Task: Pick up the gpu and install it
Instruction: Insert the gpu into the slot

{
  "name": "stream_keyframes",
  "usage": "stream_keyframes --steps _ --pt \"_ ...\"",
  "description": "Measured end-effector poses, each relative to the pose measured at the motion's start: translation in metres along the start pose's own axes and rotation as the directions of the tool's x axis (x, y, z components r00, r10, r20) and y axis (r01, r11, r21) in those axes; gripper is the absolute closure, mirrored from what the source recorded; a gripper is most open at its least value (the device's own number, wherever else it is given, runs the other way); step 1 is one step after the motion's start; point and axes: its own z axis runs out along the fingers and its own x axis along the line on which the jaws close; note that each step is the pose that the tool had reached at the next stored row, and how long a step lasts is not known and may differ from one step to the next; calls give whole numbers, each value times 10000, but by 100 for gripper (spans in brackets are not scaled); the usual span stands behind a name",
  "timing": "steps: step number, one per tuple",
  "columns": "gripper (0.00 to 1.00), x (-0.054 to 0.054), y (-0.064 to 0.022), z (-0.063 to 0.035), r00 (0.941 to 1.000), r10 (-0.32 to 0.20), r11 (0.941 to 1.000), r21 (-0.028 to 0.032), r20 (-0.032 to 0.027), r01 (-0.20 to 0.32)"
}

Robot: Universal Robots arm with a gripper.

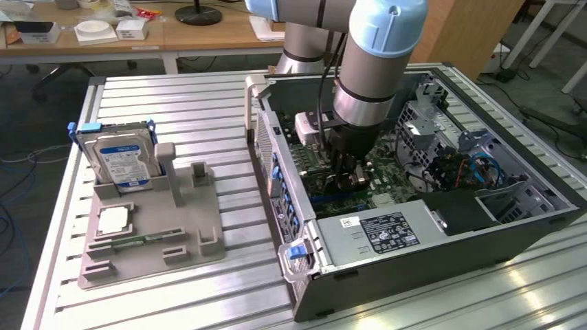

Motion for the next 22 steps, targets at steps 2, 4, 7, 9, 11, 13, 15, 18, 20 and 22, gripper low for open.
stream_keyframes --steps 2,4,7,9,11,13,15,18,20,22 --pt "73 -1 1 11 10000 1 10000 2 4 -1" --pt "73 1 2 37 10000 0 10000 1 3 0" --pt "73 1 3 36 10000 0 10000 0 0 0" --pt "73 1 3 36 10000 0 10000 0 1 0" --pt "73 1 3 37 10000 0 10000 0 1 0" --pt "73 1 3 37 10000 0 10000 1 1 0" --pt "73 1 3 37 10000 0 10000 0 1 0" --pt "73 1 3 37 10000 0 10000 0 1 0" --pt "73 1 3 37 10000 0 10000 0 1 0" --pt "73 1 3 37 10000 0 10000 0 1 0"
